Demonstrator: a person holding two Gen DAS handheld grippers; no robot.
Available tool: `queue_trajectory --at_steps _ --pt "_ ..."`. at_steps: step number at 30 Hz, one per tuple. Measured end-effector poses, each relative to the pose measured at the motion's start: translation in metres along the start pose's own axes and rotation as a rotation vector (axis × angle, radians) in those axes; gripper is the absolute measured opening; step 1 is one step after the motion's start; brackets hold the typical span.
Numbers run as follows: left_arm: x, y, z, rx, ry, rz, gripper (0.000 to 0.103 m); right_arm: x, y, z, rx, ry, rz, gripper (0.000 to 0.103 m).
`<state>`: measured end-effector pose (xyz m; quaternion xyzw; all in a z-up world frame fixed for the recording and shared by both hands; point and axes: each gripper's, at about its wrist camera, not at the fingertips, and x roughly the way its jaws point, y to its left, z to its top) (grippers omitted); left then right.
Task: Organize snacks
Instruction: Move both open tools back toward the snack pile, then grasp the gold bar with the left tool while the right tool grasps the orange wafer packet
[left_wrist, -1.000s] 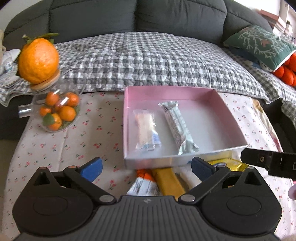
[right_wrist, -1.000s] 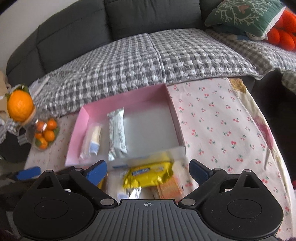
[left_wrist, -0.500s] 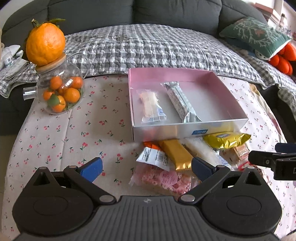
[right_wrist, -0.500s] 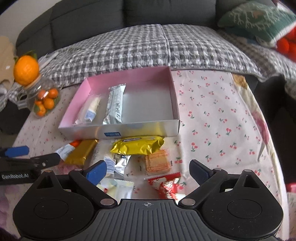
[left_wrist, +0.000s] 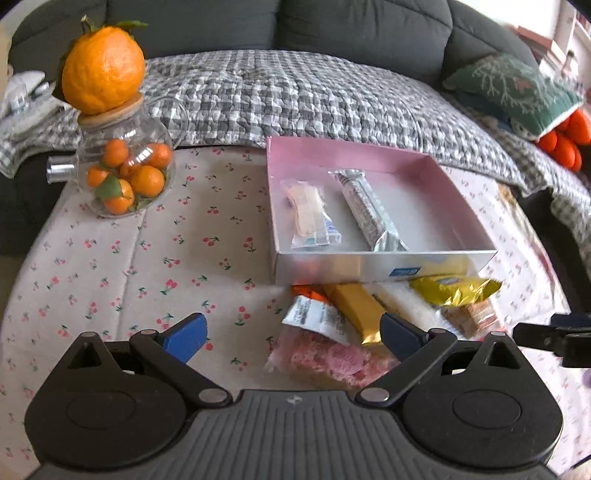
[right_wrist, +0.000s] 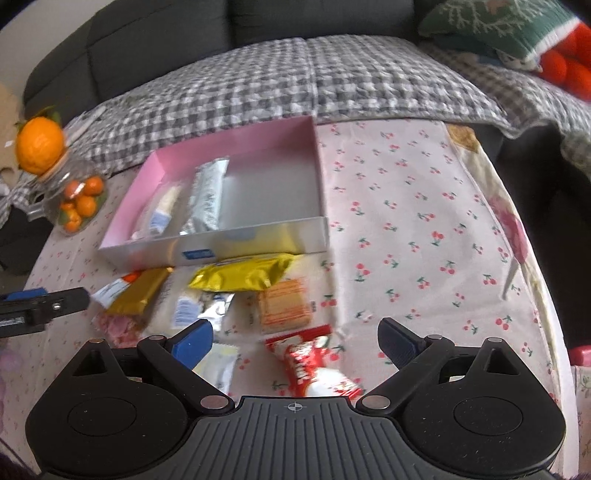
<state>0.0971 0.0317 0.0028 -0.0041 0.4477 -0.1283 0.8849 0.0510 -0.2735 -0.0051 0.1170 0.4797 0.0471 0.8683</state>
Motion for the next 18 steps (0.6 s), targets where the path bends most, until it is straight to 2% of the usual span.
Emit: queue_trajectory --at_steps 3,6,9,14,18 --pt "0.004 -0.003 0.003 -0.023 0.005 -0.014 0.089 0.009 -0.014 0.006 0.064 0.027 -0.023 0.097" --pt "0.009 -0.007 0.007 -0.044 0.017 -0.036 0.076 0.017 -0.025 0.010 0.133 0.049 -0.015 0.097" --pt "0.015 -0.013 0.011 -0.057 0.035 -0.070 0.068 0.023 -0.029 0.013 0.178 0.062 -0.008 0.097" --pt "0.034 -0.028 0.015 -0.037 0.098 -0.064 0.055 0.034 -0.020 0.018 0.160 0.089 -0.016 0.097" --pt "0.045 -0.040 0.016 -0.010 0.114 -0.035 0.053 0.044 -0.007 0.020 0.111 0.115 -0.019 0.095"
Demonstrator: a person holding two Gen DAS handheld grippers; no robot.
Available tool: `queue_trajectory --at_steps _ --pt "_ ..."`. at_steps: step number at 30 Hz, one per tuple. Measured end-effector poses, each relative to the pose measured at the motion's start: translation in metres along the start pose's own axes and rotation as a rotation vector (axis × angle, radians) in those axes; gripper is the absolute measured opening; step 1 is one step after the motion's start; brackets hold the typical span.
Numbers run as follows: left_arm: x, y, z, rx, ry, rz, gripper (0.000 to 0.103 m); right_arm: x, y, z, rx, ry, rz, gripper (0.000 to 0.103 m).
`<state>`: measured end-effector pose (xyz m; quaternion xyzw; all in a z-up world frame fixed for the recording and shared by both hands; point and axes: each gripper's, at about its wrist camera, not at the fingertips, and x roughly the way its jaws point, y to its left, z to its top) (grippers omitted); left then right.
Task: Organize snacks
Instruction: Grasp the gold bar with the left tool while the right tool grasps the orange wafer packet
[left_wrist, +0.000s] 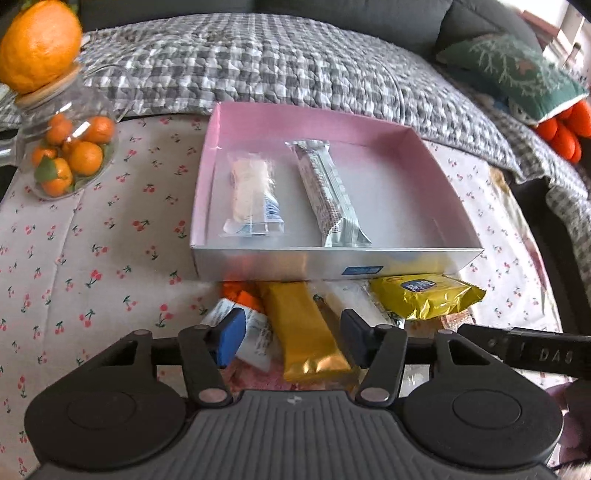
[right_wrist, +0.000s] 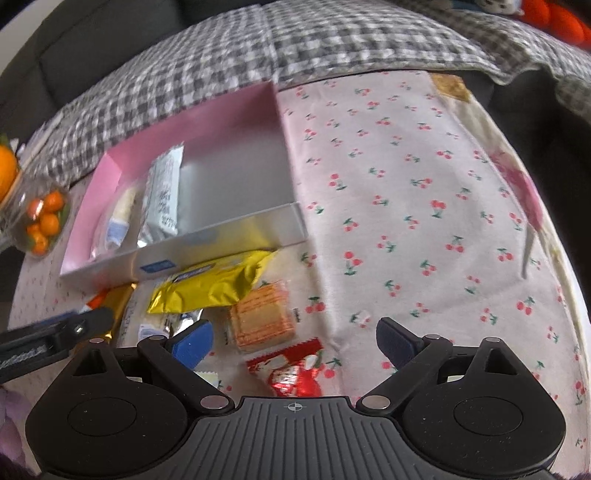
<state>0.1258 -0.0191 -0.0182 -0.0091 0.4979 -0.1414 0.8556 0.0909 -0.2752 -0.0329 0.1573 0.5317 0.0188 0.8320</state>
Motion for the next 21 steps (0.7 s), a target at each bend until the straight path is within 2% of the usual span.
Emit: queue_trajectory --at_steps 3,9,12,15,17,21 --pt "0.004 -0.008 0.001 0.023 0.008 0.017 0.051 0.005 0.011 0.000 -0.040 0.009 -0.009 0.095" --pt "0.011 -0.015 0.002 0.049 0.021 0.051 0.050 0.017 0.026 -0.003 -0.100 0.022 -0.069 0.080" --pt "0.012 -0.013 0.003 0.042 0.036 0.058 0.050 0.022 0.032 -0.005 -0.124 0.026 -0.103 0.075" --pt "0.011 -0.011 0.005 0.039 0.054 0.062 0.051 0.024 0.036 -0.005 -0.155 0.018 -0.126 0.066" --pt "0.010 -0.008 0.004 0.039 0.063 0.066 0.050 0.023 0.038 -0.006 -0.167 0.011 -0.131 0.051" --pt "0.009 -0.005 0.004 0.032 0.074 0.064 0.049 0.021 0.037 -0.005 -0.160 0.013 -0.124 0.045"
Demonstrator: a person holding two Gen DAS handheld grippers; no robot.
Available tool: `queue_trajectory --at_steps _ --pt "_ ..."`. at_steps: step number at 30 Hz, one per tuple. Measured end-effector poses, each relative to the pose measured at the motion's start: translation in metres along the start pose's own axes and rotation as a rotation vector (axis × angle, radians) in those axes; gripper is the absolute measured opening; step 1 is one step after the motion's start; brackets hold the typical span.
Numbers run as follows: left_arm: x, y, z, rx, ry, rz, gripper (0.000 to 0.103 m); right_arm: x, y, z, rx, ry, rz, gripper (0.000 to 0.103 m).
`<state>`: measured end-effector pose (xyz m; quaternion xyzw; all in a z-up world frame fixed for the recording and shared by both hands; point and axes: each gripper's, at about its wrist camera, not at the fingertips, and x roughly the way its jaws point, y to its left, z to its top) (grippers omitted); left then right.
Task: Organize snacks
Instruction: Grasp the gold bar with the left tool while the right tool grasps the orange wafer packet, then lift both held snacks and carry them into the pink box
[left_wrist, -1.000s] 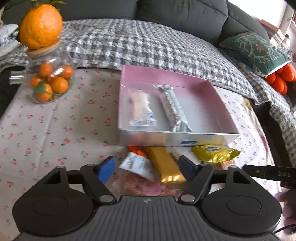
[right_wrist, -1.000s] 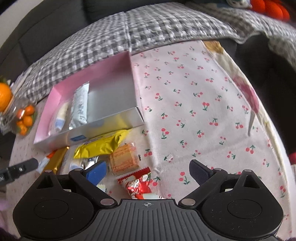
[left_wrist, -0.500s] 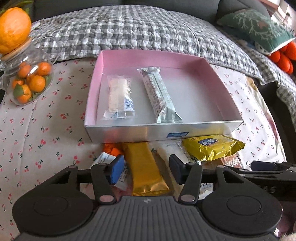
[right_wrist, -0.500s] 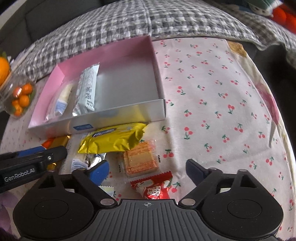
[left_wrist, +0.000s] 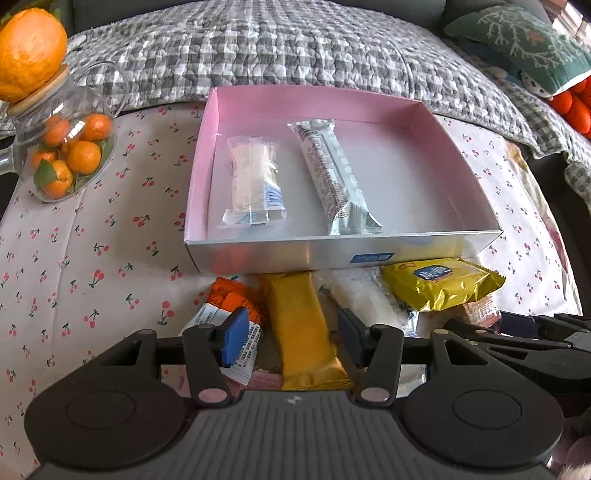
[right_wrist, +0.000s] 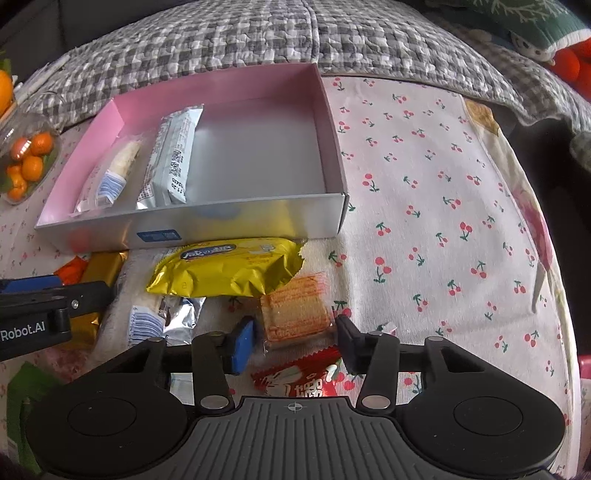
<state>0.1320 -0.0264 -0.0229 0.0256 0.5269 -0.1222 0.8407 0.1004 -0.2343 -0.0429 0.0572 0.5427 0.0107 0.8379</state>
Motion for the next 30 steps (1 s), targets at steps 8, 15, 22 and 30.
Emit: queue_trajectory --at_steps 8,15,22,30 --pt "0.003 -0.005 -0.003 0.030 0.016 0.015 0.050 -0.002 -0.003 -0.001 0.008 0.006 0.012 0.044" --pt "0.015 -0.015 -0.004 0.113 -0.038 0.067 0.044 -0.003 -0.001 -0.003 0.002 0.004 0.006 0.044" --pt "0.014 -0.009 0.000 0.091 -0.036 0.057 0.026 -0.005 -0.008 -0.003 0.038 0.013 0.036 0.043" --pt "-0.001 0.000 -0.004 0.041 -0.024 -0.018 0.026 -0.016 -0.025 -0.004 0.097 0.012 0.075 0.043"
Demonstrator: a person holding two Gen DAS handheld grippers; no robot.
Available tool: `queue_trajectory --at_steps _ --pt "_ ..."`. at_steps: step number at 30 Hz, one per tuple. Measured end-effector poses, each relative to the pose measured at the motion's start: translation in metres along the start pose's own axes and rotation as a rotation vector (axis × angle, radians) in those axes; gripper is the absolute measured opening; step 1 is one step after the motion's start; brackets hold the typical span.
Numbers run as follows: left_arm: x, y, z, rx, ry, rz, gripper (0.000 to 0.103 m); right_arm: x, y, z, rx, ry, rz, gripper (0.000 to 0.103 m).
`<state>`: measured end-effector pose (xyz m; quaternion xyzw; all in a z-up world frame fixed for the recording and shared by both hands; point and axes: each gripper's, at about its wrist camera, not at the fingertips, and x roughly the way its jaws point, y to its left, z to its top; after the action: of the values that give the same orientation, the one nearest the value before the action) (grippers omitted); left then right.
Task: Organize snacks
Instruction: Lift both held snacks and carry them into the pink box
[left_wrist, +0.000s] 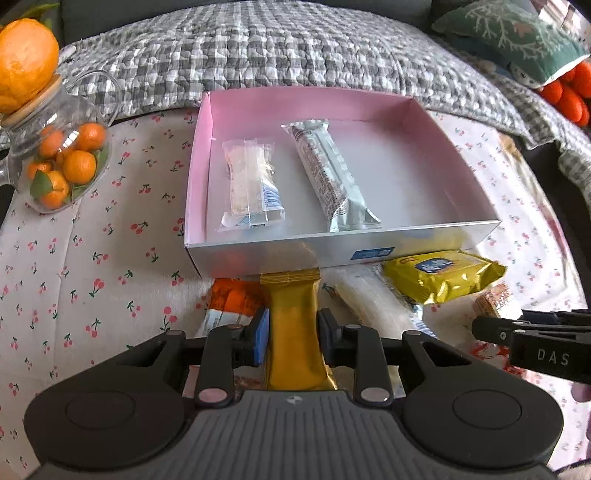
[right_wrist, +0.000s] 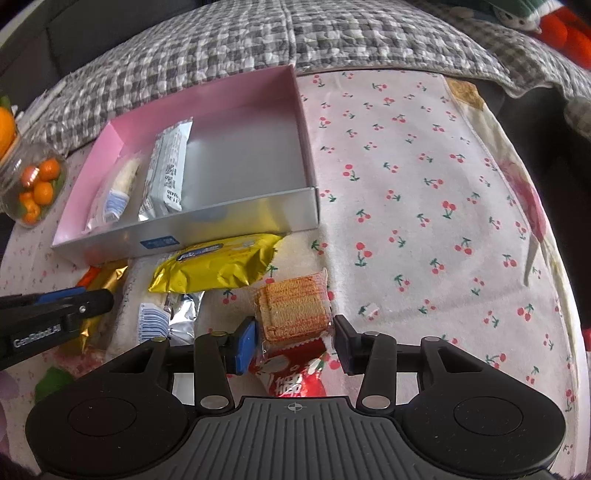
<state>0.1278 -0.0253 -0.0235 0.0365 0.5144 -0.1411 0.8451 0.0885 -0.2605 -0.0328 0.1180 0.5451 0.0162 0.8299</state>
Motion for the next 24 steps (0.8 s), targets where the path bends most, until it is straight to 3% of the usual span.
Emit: queue_trajectory --at_steps 24 --pt "-0.047 0.011 -0.009 -0.060 -0.108 -0.105 0.026 -0.043 -0.026 0.010 0.147 -0.093 0.098 0.043"
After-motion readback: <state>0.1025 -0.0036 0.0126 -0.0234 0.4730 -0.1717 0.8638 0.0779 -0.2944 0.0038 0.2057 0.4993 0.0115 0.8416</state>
